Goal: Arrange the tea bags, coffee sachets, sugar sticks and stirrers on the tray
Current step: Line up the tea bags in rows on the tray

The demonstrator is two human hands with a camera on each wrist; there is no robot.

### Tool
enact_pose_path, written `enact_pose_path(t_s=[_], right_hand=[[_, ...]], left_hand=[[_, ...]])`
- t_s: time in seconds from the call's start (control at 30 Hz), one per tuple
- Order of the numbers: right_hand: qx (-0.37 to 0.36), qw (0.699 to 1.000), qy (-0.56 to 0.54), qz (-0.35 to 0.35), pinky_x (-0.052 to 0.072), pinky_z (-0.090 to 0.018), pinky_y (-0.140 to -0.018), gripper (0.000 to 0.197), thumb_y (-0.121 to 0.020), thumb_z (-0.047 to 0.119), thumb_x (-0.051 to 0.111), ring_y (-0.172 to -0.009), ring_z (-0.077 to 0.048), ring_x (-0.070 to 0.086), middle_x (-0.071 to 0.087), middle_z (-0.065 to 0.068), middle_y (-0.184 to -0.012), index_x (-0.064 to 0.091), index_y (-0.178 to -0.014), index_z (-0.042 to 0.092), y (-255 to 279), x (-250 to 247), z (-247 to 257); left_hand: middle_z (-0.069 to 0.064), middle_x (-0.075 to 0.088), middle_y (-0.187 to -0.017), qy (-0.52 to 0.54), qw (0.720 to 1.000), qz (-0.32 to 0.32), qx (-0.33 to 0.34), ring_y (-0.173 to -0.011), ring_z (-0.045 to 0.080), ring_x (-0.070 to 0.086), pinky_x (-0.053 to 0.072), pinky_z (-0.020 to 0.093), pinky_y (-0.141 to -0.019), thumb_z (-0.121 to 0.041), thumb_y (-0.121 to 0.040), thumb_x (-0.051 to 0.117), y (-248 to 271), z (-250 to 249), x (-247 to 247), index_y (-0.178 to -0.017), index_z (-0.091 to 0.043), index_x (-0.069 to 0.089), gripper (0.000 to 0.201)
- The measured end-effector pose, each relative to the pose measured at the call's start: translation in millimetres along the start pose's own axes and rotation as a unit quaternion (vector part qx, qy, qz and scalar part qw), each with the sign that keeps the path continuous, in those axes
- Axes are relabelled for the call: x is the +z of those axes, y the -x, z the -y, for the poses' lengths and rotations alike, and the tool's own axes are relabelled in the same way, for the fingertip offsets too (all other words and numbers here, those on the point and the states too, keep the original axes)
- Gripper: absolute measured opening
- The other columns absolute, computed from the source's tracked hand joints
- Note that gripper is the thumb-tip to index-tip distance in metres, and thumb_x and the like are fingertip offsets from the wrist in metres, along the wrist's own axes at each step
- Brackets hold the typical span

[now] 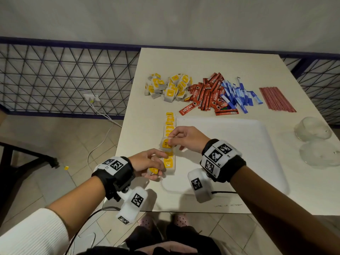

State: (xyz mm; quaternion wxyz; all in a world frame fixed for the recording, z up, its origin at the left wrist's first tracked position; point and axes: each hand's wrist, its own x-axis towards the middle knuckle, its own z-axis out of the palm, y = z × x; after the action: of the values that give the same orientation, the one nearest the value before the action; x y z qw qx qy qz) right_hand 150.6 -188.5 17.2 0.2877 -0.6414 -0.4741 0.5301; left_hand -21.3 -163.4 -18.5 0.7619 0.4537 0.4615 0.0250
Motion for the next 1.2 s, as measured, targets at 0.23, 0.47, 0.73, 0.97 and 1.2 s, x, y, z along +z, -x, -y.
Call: enact_pose_path(t_s=[0.23,0.47,0.73,0.97,1.2], right_hand=[[0.024,0.999,0.024,-0.013,0.042,-0.02,-0.06,0.016,-0.083,0.012,0.066,-0.066,-0.012,0.053,0.06,0.001,-0.068,0.057,-0.075,0.022,0.5,1.4,-9.8],[0.048,0.999,0.003,-0.018,0.04,-0.021,-0.058,0.007,-0.083,0.014,0.068,-0.062,-0.013,0.051,0.059,-0.002,-0.067,0.061,-0.085,0.015,8.8,11.6,-24.9],[0.088,0.994,-0.054,-0.02,0.042,-0.024,-0.059,0.011,-0.089,0.022,0.06,-0.067,-0.019,0.051,0.059,-0.006,-0.072,0.059,-0.093,0.012,16.1,18.0,-38.4],[0.077,0.993,-0.084,-0.026,0.041,-0.018,-0.055,0.01,-0.092,0.016,0.055,-0.06,-0.01,0.051,0.06,-0.002,-0.073,0.058,-0.083,0.012,21.6,12.2,-43.8],[0.096,0.993,-0.072,0.001,0.04,-0.02,-0.054,0.01,-0.094,0.015,0.051,-0.06,-0.019,0.045,0.053,-0.009,-0.068,0.06,-0.091,0.011,18.5,25.6,-53.0]], left_hand=[[0.005,0.045,-0.043,0.03,0.997,-0.068,-0.017,-0.028,0.013,0.038,0.028,0.011,-0.034,-0.008,-0.092,0.049,-3.8,-1.6,-10.0,-0.071,-0.007,0.046,0.021],[-0.002,0.051,-0.057,-0.059,0.992,-0.085,0.067,-0.04,0.008,0.039,0.03,0.016,-0.038,-0.015,-0.082,0.068,-11.6,6.0,-5.8,-0.078,-0.017,0.061,0.008],[-0.01,0.045,-0.037,-0.142,0.984,-0.079,0.079,-0.034,0.002,0.038,0.031,0.012,-0.04,-0.014,-0.083,0.068,-15.2,11.4,-2.2,-0.067,-0.014,0.057,0.019],[-0.007,0.05,-0.038,-0.154,0.986,-0.017,0.068,-0.034,0.001,0.04,0.034,0.011,-0.039,-0.004,-0.084,0.064,-8.4,14.3,-4.9,-0.068,-0.012,0.058,0.018],[-0.011,0.055,-0.057,-0.131,0.983,-0.045,0.124,-0.048,0.006,0.043,0.035,0.019,-0.052,-0.006,-0.079,0.069,-9.5,11.5,-8.8,-0.075,-0.018,0.062,0.015]])
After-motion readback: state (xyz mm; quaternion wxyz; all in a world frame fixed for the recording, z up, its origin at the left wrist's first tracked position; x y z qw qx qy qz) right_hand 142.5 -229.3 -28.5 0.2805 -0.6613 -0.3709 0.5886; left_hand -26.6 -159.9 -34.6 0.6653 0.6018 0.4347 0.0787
